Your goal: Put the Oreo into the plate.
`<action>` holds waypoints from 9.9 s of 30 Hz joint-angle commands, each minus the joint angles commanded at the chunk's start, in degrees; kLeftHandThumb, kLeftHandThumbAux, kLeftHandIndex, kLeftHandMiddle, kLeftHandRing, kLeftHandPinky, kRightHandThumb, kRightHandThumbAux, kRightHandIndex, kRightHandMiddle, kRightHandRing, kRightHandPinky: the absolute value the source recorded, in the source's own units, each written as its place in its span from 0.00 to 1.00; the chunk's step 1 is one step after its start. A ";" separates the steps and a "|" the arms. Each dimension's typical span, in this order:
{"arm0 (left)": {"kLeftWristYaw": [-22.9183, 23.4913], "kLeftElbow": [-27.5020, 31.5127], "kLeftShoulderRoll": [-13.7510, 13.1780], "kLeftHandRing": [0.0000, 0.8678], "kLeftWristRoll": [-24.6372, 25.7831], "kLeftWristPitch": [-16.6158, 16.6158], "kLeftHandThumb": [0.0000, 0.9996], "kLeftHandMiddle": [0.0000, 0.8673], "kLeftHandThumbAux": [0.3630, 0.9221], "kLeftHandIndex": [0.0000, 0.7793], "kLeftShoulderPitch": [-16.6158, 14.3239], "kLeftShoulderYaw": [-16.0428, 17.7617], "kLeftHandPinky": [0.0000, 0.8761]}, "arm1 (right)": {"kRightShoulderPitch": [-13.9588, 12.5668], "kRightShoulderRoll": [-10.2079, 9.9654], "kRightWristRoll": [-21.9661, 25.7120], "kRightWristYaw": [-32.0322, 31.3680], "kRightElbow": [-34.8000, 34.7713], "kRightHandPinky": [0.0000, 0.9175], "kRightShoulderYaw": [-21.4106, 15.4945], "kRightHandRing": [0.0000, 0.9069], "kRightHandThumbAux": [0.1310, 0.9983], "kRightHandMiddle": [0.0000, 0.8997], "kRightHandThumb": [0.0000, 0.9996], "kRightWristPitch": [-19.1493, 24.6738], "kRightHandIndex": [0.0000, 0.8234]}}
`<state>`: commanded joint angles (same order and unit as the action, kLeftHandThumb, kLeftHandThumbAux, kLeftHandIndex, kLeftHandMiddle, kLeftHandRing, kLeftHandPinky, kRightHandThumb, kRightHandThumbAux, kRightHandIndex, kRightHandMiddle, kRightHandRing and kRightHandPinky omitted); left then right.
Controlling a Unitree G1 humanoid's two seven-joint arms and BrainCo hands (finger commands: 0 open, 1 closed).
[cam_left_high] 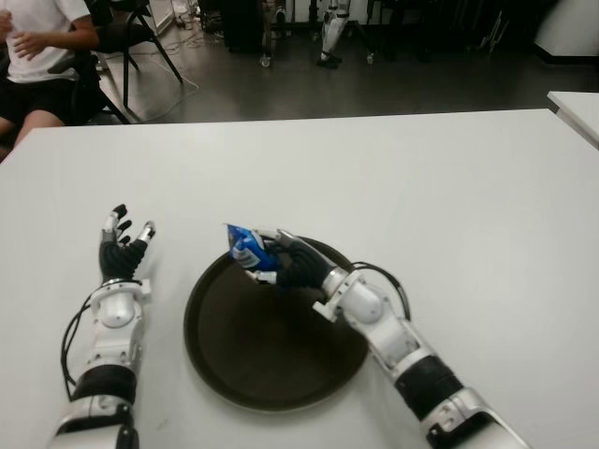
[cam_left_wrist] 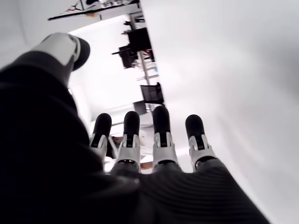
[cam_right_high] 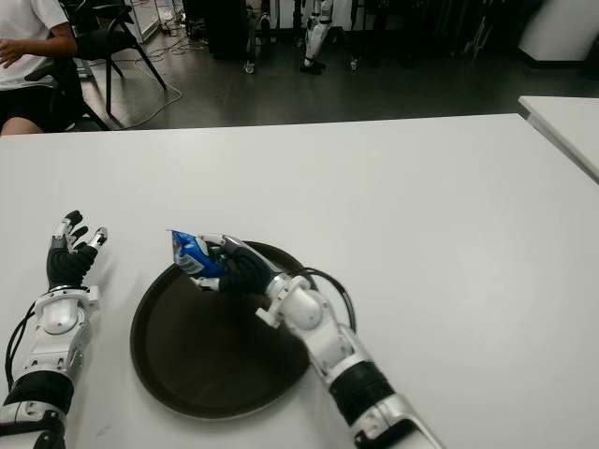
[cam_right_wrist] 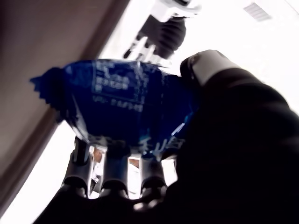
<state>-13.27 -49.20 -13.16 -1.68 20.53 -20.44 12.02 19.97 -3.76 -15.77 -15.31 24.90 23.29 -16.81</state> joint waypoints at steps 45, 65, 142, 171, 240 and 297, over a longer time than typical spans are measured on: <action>-0.63 -2.54 0.13 0.09 0.17 2.02 0.28 0.13 0.48 0.08 -0.32 -0.14 0.03 | 0.81 0.57 -2.81 5.46 3.06 0.92 0.24 0.93 0.67 0.96 0.73 -5.36 0.53; -0.45 -3.57 0.11 0.10 0.56 3.40 0.27 0.13 0.47 0.09 -0.21 0.22 0.03 | 1.27 0.39 -7.72 18.33 6.39 0.89 -1.63 0.91 0.63 0.59 0.85 -9.56 0.51; 0.09 -2.45 -0.04 0.08 0.90 2.35 0.25 0.12 0.50 0.07 0.23 0.11 0.02 | 2.44 3.66 -7.52 8.43 3.60 0.00 2.87 0.00 0.43 0.00 0.00 -0.55 0.00; -0.41 -0.60 0.13 0.10 0.41 1.31 0.25 0.13 0.50 0.08 0.81 -0.22 0.04 | 2.01 3.74 -7.48 8.54 3.01 0.00 2.57 0.00 0.48 0.00 0.00 -0.41 0.00; -0.17 -4.77 -1.27 0.09 0.74 4.61 0.26 0.12 0.52 0.08 -0.24 0.01 0.04 | 19.74 14.18 8.86 29.16 44.77 0.00 -26.68 0.00 0.60 0.00 0.00 -16.72 0.00; 2.20 -5.59 -1.16 0.06 3.01 4.35 0.28 0.09 0.57 0.06 -0.52 1.61 0.04 | 20.60 9.93 16.94 22.88 45.83 0.00 -33.07 0.00 0.66 0.00 0.00 -7.67 0.00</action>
<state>-11.07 -54.79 -14.32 1.33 24.88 -20.96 13.63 40.57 6.17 1.17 7.57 70.73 -9.79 -24.48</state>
